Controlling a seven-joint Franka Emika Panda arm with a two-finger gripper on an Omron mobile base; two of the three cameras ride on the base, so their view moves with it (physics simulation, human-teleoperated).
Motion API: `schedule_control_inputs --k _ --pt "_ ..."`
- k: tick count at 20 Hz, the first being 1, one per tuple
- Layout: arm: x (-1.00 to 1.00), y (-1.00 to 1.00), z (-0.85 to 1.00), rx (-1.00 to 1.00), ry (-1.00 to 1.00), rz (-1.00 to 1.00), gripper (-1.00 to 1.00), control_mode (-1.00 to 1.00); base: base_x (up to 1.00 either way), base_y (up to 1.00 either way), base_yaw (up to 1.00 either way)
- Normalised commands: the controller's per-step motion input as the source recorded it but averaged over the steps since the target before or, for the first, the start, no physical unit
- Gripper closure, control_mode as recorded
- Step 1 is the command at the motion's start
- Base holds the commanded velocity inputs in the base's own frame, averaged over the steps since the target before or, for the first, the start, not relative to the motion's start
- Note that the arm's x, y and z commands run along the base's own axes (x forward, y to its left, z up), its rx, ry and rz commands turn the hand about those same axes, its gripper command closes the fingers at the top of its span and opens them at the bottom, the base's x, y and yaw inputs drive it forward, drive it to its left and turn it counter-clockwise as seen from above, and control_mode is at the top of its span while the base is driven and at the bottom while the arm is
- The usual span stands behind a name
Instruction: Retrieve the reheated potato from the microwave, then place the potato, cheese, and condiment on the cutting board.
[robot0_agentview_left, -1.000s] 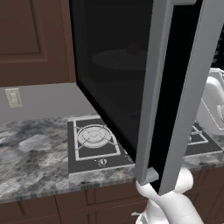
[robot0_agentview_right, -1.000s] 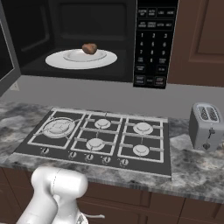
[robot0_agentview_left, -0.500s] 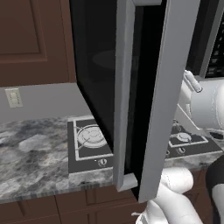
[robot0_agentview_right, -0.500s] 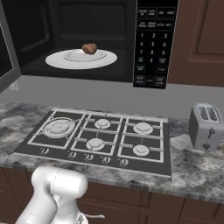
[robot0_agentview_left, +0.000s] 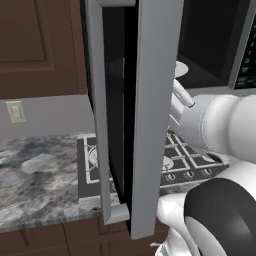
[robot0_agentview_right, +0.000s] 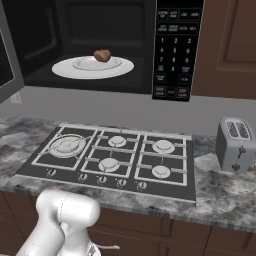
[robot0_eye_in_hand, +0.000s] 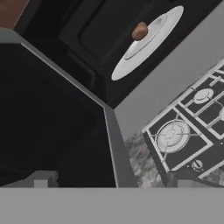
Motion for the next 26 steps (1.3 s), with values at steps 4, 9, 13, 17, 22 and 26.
schedule_control_inputs --k 4,9,13,17,22,26 --pt "0.18 0.02 0.00 0.00 0.00 -0.13 -1.00 -1.00 0.00 0.00 0.00" --pt "0.10 -0.34 0.06 0.00 0.04 -0.09 -1.00 -1.00 0.00 0.00 0.00" --pt "0.03 -0.64 0.13 0.00 0.08 0.00 -1.00 -1.00 0.00 0.00 0.00" --pt "0.09 -0.68 0.18 0.00 0.15 0.05 -1.00 -1.00 0.00 0.00 0.00" --pt "0.13 -0.63 0.16 0.00 0.11 0.14 -1.00 -1.00 0.00 0.00 0.00" --pt "0.25 -0.55 0.05 -0.01 0.07 0.19 -1.00 -1.00 0.00 0.00 0.00"
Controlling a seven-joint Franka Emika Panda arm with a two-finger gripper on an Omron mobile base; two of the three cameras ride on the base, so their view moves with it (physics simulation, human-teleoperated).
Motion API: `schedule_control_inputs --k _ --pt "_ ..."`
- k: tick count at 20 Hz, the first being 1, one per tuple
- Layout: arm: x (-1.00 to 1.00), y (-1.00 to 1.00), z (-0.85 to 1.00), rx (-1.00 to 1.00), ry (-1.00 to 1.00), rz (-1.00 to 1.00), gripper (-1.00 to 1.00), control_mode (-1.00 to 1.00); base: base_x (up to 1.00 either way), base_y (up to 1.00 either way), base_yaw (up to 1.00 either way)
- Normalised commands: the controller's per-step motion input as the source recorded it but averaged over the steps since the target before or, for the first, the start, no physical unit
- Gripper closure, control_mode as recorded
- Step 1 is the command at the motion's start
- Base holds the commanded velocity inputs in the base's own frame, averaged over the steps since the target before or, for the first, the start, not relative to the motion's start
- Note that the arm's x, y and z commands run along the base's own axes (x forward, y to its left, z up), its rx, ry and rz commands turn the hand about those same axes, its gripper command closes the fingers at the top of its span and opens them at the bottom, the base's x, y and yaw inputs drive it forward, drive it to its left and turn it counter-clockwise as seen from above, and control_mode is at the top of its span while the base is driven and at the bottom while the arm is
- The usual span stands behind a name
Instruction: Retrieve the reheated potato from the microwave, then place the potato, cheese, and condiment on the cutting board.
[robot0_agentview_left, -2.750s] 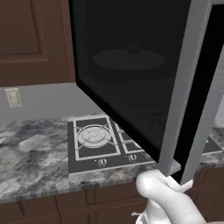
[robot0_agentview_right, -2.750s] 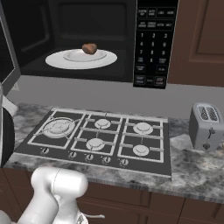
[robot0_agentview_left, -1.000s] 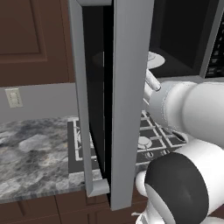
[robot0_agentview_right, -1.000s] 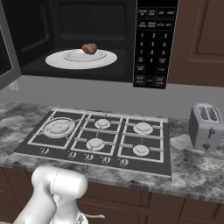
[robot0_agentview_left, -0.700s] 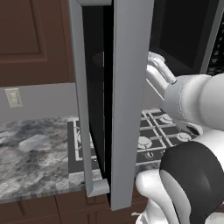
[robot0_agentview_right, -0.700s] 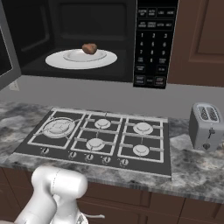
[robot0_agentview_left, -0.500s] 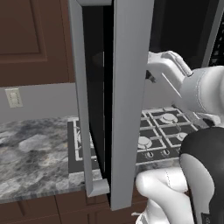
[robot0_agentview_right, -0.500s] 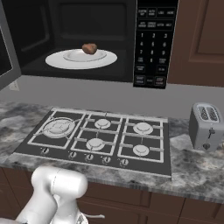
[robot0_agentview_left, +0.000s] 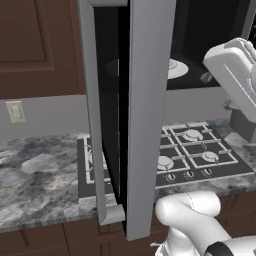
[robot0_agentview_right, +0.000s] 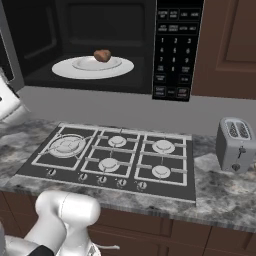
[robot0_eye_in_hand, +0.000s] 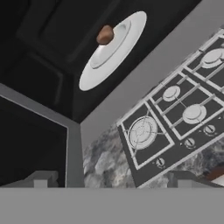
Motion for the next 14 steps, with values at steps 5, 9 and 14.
schedule_control_inputs --k 5,9,14 --pt "0.56 -0.26 0.00 -0.06 0.07 0.06 -1.00 -1.00 0.00 0.00 0.00" --pt "0.63 -0.16 0.00 -0.05 0.00 0.18 -1.00 -1.00 0.00 0.00 0.00" --pt "0.71 -0.10 -0.02 -0.11 0.00 0.13 -1.00 -1.00 0.00 0.00 0.00"
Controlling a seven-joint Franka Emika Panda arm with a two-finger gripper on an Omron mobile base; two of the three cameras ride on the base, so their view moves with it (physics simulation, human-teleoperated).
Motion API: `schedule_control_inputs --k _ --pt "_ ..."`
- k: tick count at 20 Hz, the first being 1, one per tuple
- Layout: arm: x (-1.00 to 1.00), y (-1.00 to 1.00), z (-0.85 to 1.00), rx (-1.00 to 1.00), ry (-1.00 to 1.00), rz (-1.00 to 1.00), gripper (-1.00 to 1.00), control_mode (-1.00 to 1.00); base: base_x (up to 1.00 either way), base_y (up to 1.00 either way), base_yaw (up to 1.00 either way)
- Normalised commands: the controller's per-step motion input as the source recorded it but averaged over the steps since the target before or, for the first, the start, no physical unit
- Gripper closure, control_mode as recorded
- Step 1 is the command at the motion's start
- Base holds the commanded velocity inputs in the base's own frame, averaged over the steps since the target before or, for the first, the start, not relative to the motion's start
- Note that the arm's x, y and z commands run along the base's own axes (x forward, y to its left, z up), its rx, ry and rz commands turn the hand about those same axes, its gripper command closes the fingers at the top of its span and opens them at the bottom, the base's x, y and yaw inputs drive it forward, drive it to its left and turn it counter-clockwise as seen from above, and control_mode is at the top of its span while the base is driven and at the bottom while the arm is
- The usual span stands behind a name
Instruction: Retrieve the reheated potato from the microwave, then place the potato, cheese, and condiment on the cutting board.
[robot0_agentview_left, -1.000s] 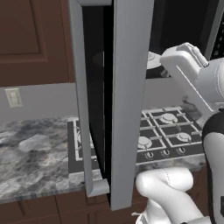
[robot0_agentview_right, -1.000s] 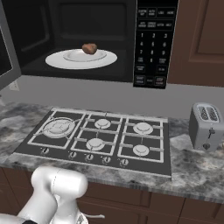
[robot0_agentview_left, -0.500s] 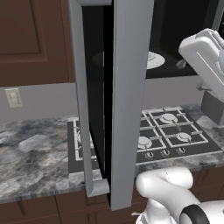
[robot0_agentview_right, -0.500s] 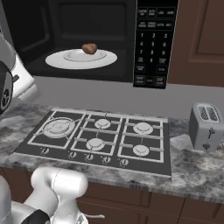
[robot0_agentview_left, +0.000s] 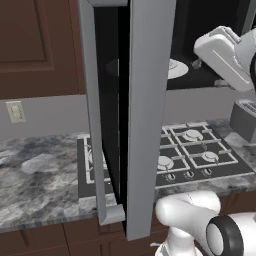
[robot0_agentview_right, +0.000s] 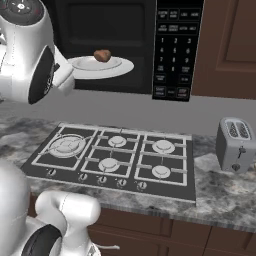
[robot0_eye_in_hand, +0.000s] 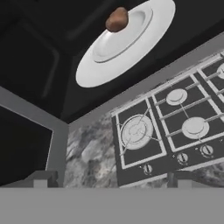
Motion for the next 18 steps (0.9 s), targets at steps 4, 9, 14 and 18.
schedule_control_inputs --k 4,9,14,18 --pt "0.76 -0.12 -0.01 -0.12 0.00 0.12 -1.00 -1.00 0.00 0.00 0.00" --pt "0.74 -0.09 0.00 -0.14 0.00 0.12 -1.00 -1.00 0.00 0.00 0.00" --pt "0.70 0.00 -0.11 -0.17 0.00 0.11 -1.00 -1.00 0.00 0.00 0.00" --pt "0.71 0.00 -0.07 -0.17 -0.02 0.11 -1.00 -1.00 0.00 0.00 0.00"
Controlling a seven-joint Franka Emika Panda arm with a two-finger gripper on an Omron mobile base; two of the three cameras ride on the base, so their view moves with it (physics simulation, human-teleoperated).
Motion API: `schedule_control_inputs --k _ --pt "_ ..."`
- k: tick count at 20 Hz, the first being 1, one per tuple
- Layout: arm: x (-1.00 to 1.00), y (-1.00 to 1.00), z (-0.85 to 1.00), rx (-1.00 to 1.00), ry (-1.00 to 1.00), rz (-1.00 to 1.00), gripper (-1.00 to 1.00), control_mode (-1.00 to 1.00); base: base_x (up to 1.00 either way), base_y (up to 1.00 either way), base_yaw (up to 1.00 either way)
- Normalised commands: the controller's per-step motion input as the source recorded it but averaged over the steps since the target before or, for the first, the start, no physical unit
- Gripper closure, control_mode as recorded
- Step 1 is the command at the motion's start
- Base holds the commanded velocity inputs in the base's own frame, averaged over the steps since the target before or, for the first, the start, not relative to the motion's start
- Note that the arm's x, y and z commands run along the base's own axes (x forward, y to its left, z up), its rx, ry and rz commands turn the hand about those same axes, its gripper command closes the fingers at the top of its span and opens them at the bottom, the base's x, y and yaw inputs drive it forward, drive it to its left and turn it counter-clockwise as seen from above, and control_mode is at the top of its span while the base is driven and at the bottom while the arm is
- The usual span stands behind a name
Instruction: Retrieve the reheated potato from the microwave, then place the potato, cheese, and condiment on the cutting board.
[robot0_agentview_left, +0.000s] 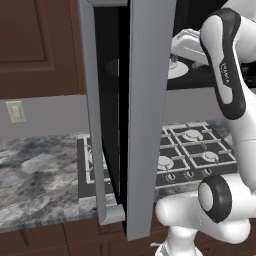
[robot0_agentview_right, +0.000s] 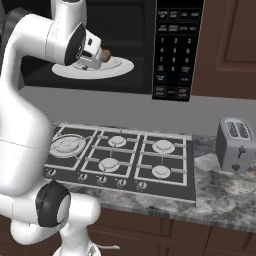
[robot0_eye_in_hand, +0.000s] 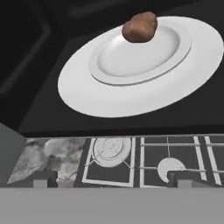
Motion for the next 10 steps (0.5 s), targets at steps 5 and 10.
schedule_control_inputs --k 5,10 --pt "0.65 0.00 -0.01 -0.17 -0.08 0.07 -1.00 -1.00 0.00 0.00 0.00" --pt "0.52 0.04 -0.20 -0.20 -0.20 0.00 -1.00 -1.00 0.00 0.00 0.00"
